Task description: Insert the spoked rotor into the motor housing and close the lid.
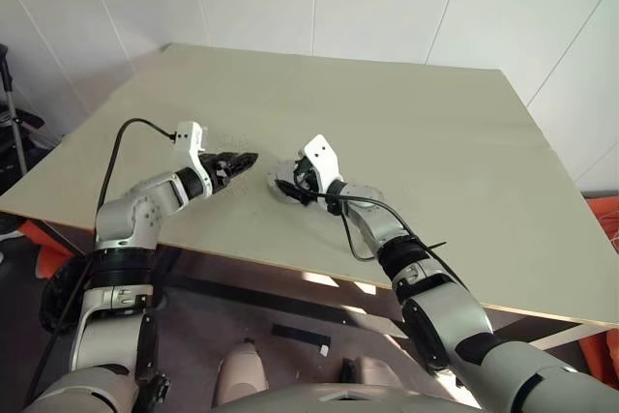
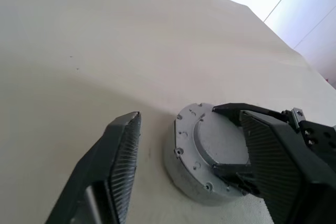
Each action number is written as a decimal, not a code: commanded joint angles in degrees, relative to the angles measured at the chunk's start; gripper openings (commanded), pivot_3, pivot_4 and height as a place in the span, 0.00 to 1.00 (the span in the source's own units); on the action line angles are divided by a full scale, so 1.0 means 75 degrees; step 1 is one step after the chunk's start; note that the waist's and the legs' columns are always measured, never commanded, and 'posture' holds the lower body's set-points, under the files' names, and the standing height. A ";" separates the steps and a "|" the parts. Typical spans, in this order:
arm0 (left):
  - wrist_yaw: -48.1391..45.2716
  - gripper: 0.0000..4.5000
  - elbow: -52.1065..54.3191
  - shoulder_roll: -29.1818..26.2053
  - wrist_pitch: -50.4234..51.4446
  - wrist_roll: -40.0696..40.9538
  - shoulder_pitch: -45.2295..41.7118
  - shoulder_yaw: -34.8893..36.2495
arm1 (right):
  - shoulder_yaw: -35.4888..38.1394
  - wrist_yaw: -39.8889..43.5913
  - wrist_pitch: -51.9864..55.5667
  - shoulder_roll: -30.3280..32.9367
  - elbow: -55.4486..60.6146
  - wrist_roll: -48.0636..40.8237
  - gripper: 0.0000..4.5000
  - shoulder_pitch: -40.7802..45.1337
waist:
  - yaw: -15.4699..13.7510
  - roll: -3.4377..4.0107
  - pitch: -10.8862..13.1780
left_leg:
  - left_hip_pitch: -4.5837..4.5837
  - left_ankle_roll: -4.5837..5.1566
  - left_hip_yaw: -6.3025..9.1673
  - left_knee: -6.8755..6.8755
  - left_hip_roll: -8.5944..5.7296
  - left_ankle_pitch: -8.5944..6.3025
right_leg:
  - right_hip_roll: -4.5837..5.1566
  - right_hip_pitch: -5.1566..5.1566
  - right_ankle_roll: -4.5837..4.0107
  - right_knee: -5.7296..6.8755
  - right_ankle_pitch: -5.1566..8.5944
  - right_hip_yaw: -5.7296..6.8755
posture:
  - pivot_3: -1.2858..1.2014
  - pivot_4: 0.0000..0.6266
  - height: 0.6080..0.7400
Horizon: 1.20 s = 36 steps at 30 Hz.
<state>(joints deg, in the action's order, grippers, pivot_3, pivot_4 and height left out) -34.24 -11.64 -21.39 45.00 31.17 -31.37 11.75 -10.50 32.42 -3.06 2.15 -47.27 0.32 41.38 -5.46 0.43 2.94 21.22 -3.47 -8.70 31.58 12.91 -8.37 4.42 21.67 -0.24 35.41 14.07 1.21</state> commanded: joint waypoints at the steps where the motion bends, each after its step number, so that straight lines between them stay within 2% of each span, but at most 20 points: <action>1: -0.0007 0.44 -0.0107 0.0002 -0.0153 0.0069 -0.0271 0.0126 | 0.0051 -0.0138 0.0242 0.0248 -0.0073 0.0182 0.70 -0.0102 | 0.0003 0.0000 0.0000 | 0.0000 0.0000 0.0000 -0.0003 -0.0001 0.0000 | 0.0000 0.0000 0.0000 -0.0001 0.0000 0.0000 | 0.52 0.00 1.00; 7: 0.0327 0.01 -0.0941 0.0090 -0.0029 -0.0364 -0.0610 -0.0192 | 0.0076 -0.0168 0.0308 0.0270 0.0069 0.0150 0.70 -0.0125 | -0.0007 0.0000 0.0000 | 0.0001 -0.0001 -0.0001 -0.0030 -0.0003 0.0001 | 0.0000 0.0011 -0.0003 -0.0003 -0.0001 0.0001 | 0.52 0.00 1.00; 11: 0.0310 0.01 -0.1392 0.0038 0.0122 -0.0624 -0.0891 -0.0488 | 0.0080 -0.0180 0.0315 0.0272 0.0110 0.0146 0.70 -0.0126 | -0.0006 0.0001 0.0001 | 0.0004 -0.0001 -0.0001 -0.0036 -0.0005 0.0001 | 0.0000 0.0010 -0.0001 -0.0010 -0.0001 0.0001 | 0.52 0.00 1.00; 16: 0.0192 0.01 -0.1765 0.0144 0.0312 -0.0376 -0.1327 -0.0214 | 0.0069 -0.0208 0.0320 0.0273 0.0203 0.0149 0.70 -0.0168 | -0.0011 0.0001 0.0003 | 0.0014 -0.0002 -0.0001 -0.0038 -0.0005 0.0001 | 0.0000 0.0018 -0.0025 -0.0012 -0.0015 0.0003 | 0.52 0.00 1.00; 26: -0.0081 0.01 -0.2682 0.0523 0.2349 0.0833 -0.1799 0.0676 | 0.0046 -0.0232 0.0348 0.0252 0.0308 0.0164 0.70 -0.0168 | -0.0010 0.0002 0.0005 | 0.0021 -0.0002 -0.0003 -0.0037 -0.0008 0.0002 | 0.0002 0.0027 -0.0047 -0.0015 -0.0027 0.0002 | 0.52 0.00 1.00; 36: 0.0081 0.01 -0.3628 0.0643 0.1868 0.0333 -0.2093 0.0573 | 0.0021 -0.0200 0.0390 0.0296 0.0489 0.0174 0.70 -0.0234 | -0.0014 0.0003 0.0009 | 0.0031 -0.0002 -0.0001 -0.0050 -0.0007 0.0002 | 0.0001 0.0023 -0.0046 -0.0051 -0.0028 0.0007 | 0.52 0.00 1.00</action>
<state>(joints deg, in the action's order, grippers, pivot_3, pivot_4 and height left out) -33.84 -38.18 -16.03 60.77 34.31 -44.94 15.81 -10.92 32.41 -1.31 2.70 -43.23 0.28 39.78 -5.56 0.45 3.01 21.46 -3.49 -8.71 31.21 12.86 -8.35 4.43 21.84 -0.58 35.01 13.86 1.27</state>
